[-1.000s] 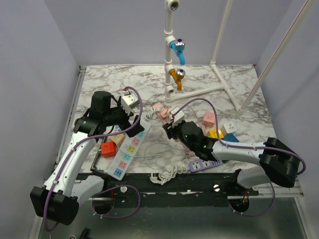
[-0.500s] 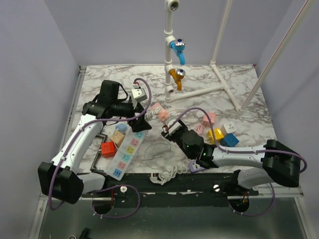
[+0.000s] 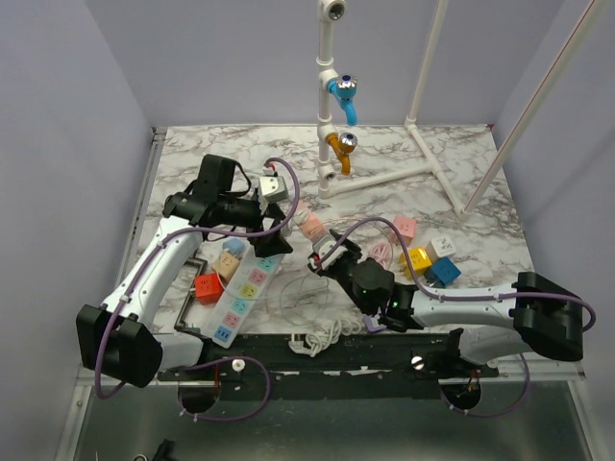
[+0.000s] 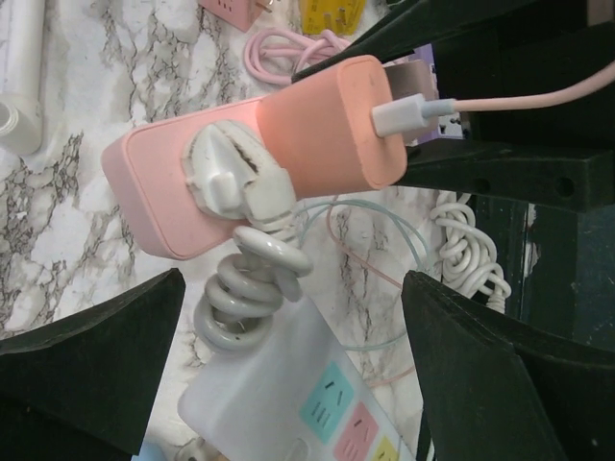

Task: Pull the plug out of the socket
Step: Remove the plug from the socket.

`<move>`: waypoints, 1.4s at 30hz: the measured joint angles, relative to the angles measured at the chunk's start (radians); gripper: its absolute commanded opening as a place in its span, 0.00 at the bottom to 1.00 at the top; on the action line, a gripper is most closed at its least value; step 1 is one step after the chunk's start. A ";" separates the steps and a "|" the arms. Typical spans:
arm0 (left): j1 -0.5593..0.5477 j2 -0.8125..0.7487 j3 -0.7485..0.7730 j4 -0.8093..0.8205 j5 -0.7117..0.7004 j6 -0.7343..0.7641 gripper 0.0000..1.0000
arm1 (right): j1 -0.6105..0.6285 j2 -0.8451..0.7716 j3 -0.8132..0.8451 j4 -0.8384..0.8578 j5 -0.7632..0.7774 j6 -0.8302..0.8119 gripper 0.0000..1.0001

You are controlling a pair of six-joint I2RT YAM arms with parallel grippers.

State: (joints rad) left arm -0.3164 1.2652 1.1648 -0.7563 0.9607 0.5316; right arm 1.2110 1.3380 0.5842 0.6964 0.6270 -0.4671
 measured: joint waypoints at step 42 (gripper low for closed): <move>-0.066 0.104 0.220 -0.309 0.039 0.186 0.00 | 0.020 0.076 -0.002 0.161 0.042 0.057 0.01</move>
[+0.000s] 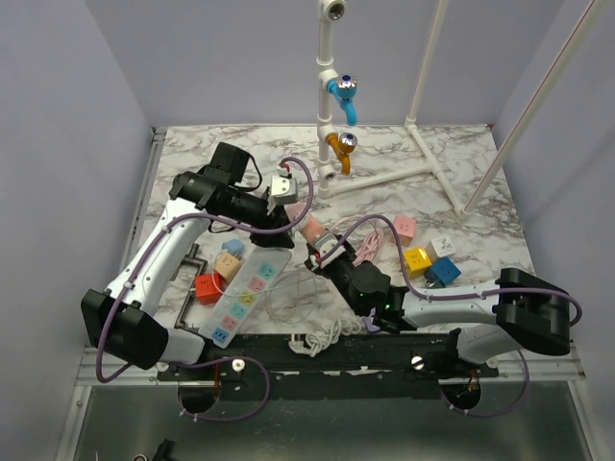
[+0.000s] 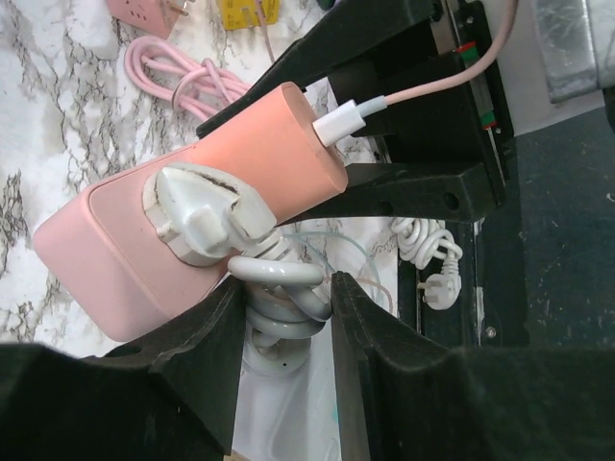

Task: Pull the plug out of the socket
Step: Remove the plug from the socket.

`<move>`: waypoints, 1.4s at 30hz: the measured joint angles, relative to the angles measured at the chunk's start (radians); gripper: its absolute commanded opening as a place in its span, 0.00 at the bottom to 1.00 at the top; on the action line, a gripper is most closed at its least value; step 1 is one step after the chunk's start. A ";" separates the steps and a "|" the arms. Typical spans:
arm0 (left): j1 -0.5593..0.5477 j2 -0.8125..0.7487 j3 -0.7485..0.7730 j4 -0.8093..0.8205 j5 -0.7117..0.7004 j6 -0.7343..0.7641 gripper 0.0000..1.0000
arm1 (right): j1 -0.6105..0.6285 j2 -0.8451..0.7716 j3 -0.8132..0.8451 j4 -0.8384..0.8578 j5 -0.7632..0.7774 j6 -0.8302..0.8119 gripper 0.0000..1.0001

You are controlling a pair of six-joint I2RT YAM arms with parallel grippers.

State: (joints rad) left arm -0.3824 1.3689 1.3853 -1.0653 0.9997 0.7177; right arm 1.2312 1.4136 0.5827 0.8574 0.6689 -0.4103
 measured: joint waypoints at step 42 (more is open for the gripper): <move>-0.026 -0.137 -0.149 0.203 -0.117 -0.110 0.00 | -0.003 -0.505 -0.069 -0.402 -0.304 0.418 0.97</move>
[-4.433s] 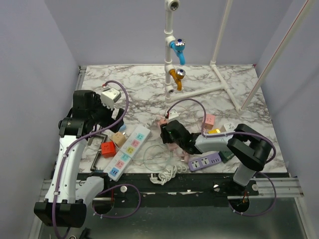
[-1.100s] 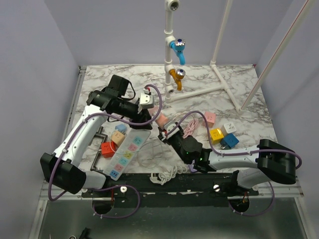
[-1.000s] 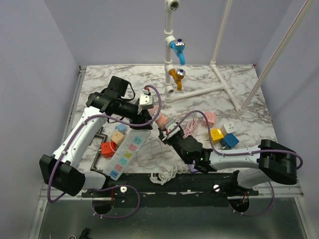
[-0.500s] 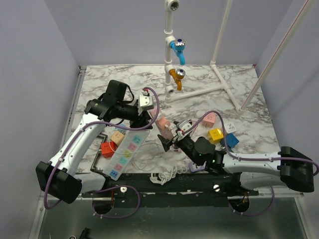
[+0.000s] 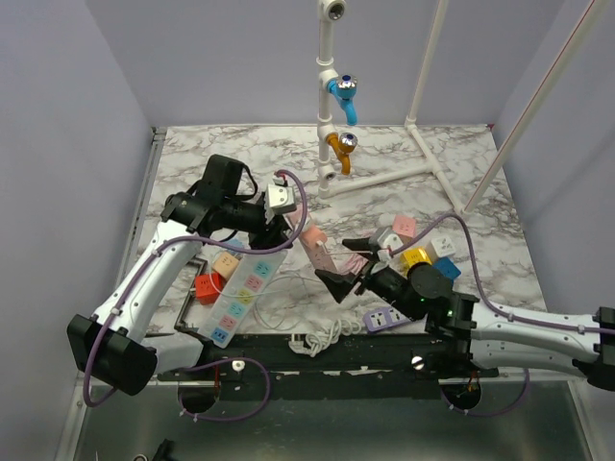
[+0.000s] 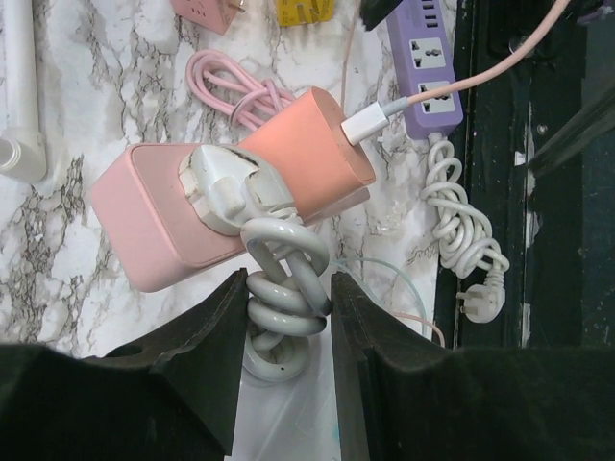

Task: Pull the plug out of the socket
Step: Remove the plug from the socket.

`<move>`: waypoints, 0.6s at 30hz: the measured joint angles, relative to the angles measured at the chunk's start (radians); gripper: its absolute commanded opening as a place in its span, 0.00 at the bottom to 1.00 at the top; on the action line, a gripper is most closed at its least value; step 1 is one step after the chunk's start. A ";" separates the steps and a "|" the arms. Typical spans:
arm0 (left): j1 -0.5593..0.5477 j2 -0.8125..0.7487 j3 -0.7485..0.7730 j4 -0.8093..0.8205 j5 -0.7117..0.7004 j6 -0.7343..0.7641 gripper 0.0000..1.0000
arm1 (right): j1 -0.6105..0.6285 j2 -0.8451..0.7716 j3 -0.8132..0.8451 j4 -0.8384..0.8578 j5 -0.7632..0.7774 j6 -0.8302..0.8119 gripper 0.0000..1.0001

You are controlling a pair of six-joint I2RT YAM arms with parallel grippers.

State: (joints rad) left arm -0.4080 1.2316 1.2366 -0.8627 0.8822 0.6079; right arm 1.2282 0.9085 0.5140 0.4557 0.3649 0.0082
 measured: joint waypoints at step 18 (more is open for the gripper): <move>0.000 -0.035 0.034 -0.142 0.031 0.261 0.00 | -0.013 -0.163 0.470 -0.441 -0.174 0.088 1.00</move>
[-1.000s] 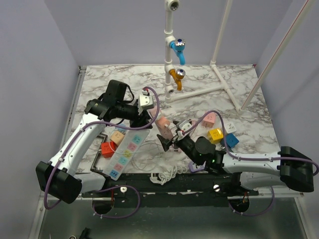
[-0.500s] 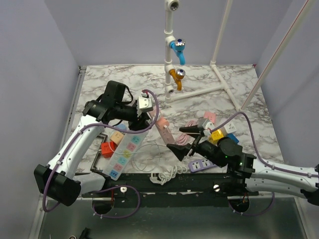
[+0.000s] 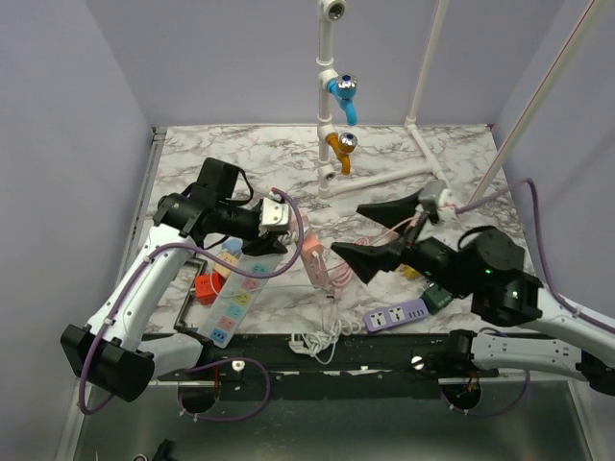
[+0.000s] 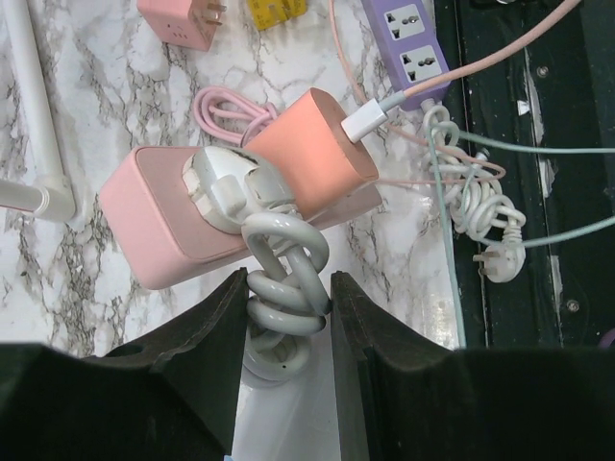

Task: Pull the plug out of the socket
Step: Remove the plug from the socket.

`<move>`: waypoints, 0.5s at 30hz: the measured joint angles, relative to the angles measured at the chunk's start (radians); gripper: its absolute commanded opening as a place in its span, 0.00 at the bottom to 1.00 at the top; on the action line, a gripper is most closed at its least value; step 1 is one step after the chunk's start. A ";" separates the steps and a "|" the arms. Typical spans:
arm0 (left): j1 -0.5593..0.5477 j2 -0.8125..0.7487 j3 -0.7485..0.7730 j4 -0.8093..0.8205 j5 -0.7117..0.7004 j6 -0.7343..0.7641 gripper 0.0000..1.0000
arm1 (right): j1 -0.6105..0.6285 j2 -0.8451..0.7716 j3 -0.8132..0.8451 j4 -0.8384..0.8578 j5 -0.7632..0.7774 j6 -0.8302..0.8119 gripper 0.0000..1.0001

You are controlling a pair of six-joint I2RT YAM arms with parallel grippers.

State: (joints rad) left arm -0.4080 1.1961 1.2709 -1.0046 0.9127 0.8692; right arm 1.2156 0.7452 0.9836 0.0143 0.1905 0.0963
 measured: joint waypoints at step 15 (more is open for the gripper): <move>0.000 -0.014 0.000 0.000 -0.003 -0.006 0.00 | -0.079 0.097 -0.198 -0.321 -0.153 0.307 1.00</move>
State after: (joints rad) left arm -0.4084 1.1820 1.2705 -1.0050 0.9092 0.8631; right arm 1.1362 0.8421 0.7860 -0.3065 0.0376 0.4034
